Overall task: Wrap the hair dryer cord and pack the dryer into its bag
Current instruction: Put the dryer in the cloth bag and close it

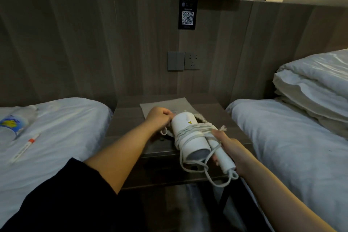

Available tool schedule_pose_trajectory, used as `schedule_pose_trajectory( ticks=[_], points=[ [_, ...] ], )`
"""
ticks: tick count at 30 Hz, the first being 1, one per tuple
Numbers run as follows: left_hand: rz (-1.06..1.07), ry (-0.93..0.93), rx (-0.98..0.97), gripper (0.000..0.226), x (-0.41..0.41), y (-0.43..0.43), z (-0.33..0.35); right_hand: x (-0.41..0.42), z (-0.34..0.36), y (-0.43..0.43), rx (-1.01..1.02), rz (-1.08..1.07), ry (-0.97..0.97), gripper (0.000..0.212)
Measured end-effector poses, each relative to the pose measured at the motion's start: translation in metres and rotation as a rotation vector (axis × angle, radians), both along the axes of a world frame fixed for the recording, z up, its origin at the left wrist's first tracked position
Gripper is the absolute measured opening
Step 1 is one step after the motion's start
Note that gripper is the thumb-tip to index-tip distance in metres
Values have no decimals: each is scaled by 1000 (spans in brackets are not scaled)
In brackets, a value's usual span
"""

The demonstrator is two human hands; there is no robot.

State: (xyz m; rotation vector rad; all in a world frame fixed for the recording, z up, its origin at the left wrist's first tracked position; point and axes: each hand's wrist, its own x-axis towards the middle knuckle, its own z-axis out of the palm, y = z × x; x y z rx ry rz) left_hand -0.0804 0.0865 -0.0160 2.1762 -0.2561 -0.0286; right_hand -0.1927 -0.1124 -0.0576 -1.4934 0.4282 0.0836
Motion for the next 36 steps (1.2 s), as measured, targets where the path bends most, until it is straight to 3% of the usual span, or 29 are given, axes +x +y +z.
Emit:
schedule_pose_trajectory(
  ticks=[3,6,13,17,24,30,32,36],
  points=[
    [-11,-41,-62,26,-5,0,0,-2,-3,9,-108,-110,-38,46],
    [-41,-141,12,21,-11,-2,-8,-4,-7,15,-117,-185,-63,48],
    [-92,-410,145,9,-21,-11,-13,-7,-4,22,-177,-136,-80,36],
    [-182,-505,169,9,-27,-20,-6,-2,-1,23,-219,-127,-98,41],
    [-390,-541,206,10,-40,-27,-4,10,2,11,-69,-139,17,48],
    [-207,-569,369,13,-30,2,-27,17,-8,8,117,-162,59,45],
    [-132,-494,439,18,-30,11,-37,19,-9,7,167,-141,63,42],
    [-51,-328,316,12,-37,14,-50,22,-8,13,246,-119,56,36]
  ],
)
